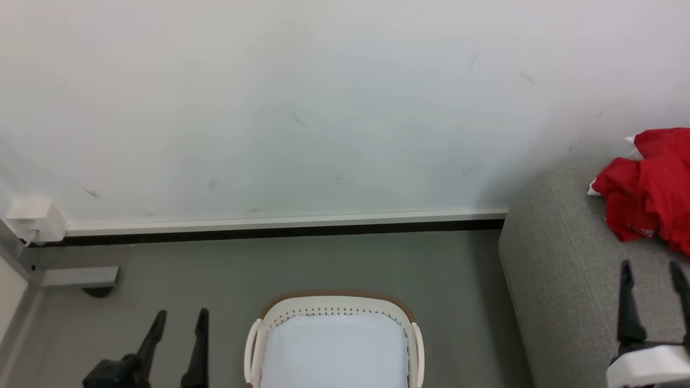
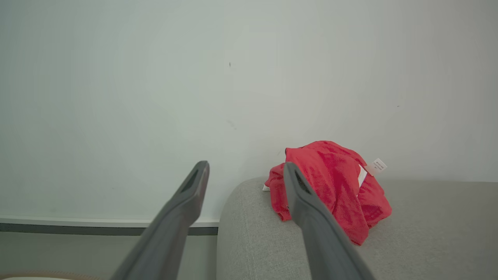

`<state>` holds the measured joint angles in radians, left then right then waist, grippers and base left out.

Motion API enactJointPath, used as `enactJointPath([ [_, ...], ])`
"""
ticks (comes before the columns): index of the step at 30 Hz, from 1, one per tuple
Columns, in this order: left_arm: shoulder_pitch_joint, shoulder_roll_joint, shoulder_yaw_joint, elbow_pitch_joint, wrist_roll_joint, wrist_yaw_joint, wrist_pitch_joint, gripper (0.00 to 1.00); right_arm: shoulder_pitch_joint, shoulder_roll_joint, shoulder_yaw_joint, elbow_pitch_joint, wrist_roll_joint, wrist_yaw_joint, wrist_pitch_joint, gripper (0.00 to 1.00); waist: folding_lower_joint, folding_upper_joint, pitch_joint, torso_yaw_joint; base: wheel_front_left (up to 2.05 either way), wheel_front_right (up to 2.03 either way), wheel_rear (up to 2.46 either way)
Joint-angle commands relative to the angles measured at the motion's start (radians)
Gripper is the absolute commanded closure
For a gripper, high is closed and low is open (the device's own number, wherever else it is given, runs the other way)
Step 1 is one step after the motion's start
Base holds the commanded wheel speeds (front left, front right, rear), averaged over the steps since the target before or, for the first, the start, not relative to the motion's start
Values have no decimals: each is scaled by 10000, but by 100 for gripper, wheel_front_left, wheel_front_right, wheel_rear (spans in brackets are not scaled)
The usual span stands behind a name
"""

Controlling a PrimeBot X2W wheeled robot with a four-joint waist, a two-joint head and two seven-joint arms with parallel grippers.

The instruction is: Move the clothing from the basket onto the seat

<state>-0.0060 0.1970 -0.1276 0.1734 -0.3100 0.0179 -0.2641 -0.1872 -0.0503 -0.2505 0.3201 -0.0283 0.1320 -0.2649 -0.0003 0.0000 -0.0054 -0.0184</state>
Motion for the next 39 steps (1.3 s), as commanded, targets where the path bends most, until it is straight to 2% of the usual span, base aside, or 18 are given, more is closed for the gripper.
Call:
enactJointPath([
  [1, 197, -42, 166, -69, 219, -69, -5, 0, 325, -7, 234, -65, 154, -25, 10, 0, 3, 0, -122, 97, 0, 0, 0],
  [10, 966, -623, 1262, 185, 968, -527, -6, 0, 1340, -20, 1802, 50, 1164, -25, 9, 0, 3, 0, -352, 230, 0, 0, 0],
  [13, 1060, -817, 1471, 404, 909, -727, -6, 0, 1523, -14, 2349, 229, 1339, -25, 9, 0, 3, 0, -364, 235, 0, 0, 0],
  [20, 1115, -1031, 1923, 294, 1658, -645, -6, 0, 1695, -18, 3245, 471, 1695, -25, 9, 0, 3, 0, -275, 181, 0, 0, 0],
  [32, 1216, -1378, 2148, 156, 1583, -1168, -6, 0, 1543, -15, 3160, 464, 1642, -25, 9, 0, 3, 0, -240, 203, 0, 0, 0],
  [39, 1197, -1421, 2108, 199, 1518, -1311, -6, 0, 1469, -14, 3134, 484, 1629, -25, 9, 0, 3, 0, -252, 126, 0, 0, 0],
])
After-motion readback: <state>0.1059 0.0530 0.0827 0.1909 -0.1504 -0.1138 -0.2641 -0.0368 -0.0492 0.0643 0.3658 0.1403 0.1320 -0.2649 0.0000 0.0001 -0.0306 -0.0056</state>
